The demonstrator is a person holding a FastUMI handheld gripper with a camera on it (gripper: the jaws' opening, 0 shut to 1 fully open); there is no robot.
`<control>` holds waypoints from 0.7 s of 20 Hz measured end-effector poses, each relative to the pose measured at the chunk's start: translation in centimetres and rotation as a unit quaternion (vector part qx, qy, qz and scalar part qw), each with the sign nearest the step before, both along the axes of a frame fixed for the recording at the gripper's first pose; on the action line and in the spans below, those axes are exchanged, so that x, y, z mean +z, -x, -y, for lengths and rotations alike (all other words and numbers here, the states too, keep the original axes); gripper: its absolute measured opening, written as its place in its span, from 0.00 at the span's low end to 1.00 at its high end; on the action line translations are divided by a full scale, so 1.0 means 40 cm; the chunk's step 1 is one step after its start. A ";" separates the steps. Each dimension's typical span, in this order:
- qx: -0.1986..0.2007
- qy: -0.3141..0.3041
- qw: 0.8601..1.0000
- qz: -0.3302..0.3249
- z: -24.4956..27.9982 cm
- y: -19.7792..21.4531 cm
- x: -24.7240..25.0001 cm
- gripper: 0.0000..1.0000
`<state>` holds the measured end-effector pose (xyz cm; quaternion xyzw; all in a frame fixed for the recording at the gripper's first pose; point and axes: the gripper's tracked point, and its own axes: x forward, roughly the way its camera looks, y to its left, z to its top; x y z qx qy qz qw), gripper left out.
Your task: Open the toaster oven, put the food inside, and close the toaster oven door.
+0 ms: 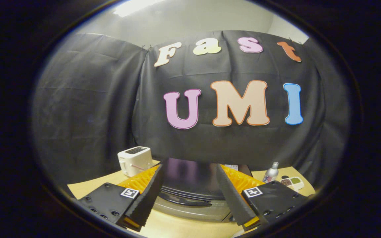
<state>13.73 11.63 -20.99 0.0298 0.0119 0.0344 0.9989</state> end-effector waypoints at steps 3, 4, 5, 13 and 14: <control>-0.013 0.002 1.000 0.007 -0.022 -0.017 -0.043 0.99; -0.016 0.005 1.000 0.009 -0.030 -0.022 -0.053 0.99; -0.018 0.009 1.000 0.010 -0.037 -0.025 -0.067 0.99; -0.022 -0.015 1.000 -0.013 -0.068 -0.071 -0.178 0.99; -0.021 -0.013 0.999 -0.022 -0.071 -0.075 -0.199 0.99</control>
